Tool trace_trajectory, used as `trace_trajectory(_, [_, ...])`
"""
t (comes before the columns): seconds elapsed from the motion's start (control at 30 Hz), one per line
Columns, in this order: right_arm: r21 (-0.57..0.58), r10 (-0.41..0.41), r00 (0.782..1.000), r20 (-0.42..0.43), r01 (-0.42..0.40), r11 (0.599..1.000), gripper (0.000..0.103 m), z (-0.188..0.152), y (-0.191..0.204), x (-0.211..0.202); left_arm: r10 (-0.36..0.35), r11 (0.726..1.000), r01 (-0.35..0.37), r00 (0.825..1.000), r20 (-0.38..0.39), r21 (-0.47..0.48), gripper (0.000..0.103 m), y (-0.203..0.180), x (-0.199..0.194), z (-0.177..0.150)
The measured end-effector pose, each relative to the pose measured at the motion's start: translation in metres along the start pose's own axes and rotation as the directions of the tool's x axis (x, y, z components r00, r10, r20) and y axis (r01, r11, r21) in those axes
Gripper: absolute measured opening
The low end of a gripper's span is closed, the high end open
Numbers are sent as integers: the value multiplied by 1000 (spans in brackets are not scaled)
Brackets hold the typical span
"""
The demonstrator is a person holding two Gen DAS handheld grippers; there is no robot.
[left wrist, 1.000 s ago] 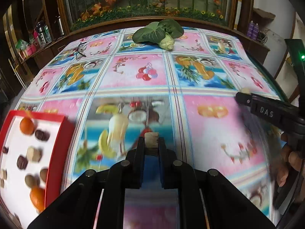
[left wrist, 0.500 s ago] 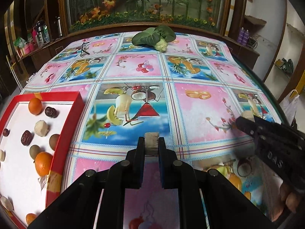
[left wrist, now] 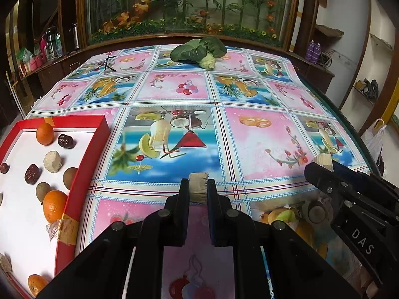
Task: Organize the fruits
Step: 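Carry both beige cubes over the tray with both grippers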
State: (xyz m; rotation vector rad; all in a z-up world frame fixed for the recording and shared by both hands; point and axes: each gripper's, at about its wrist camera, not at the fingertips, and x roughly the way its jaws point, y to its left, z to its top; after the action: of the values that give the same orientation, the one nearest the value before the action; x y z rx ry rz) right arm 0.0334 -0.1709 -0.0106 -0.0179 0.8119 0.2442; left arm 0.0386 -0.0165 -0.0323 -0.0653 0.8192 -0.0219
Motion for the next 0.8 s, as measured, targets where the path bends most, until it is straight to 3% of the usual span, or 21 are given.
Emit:
trace_trajectory(0.3, [5, 41, 998, 50, -41, 999, 31, -2, 3, -3, -7, 1000, 8, 1000, 29, -28, 11, 8, -5, -2])
trace_trajectory(0.5, [16, 77, 991, 107, -79, 997, 31, -4, -2, -14, -115, 991, 118, 992, 46, -70, 11, 14, -9, 1])
trace_trajectory(0.8, [27, 167, 981, 101, -171, 985, 31, -6, -3, -15, -151, 986, 157, 984, 97, -58, 11, 8, -16, 4])
